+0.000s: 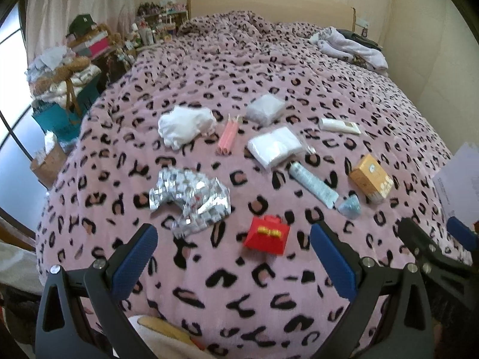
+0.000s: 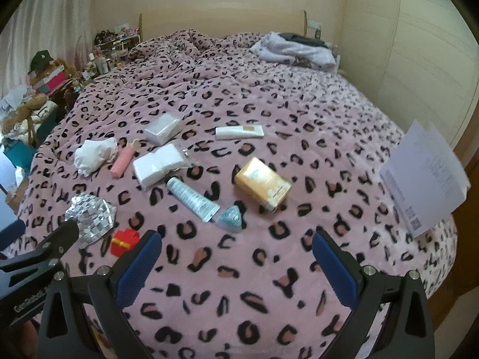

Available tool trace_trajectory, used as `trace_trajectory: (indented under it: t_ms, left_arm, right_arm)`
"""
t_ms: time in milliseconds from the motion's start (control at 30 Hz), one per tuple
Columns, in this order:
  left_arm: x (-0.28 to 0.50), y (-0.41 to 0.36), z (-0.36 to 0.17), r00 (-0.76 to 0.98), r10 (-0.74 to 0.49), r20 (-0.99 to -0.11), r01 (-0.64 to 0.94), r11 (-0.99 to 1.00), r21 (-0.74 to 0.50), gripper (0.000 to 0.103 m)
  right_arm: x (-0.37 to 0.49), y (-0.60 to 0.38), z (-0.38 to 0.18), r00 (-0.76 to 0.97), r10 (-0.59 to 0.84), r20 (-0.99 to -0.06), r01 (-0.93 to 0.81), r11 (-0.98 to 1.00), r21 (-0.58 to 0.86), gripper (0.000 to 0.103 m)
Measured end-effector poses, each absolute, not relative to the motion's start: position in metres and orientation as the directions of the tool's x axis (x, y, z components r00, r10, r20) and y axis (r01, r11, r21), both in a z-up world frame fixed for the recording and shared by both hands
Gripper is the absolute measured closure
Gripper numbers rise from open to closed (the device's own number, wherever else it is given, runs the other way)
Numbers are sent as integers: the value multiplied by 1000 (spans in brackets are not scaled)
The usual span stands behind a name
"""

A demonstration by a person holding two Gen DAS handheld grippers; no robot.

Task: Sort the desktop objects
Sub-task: 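Grasp the red toy box with the left tool while the right tool grasps the teal triangular pouch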

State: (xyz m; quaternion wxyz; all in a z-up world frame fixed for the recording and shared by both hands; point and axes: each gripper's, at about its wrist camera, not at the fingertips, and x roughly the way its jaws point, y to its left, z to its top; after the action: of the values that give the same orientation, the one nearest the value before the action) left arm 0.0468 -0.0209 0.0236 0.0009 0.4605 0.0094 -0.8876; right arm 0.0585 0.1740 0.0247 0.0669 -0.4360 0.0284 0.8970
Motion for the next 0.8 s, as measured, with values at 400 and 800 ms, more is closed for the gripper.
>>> trace_trajectory:
  t_ms: [400,800]
  left_arm:
    - [77,-61,-18,-558,81,-826,-8,-996,-93,0]
    - [37,0,-72,-563,196,-803,-117,-981,-158,0]
  right_arm:
    - [85,175,-13,-631,39,-775,-73,-997,9,0]
    - [65,215,-46,-607,58,-792,-165,-985,55,0]
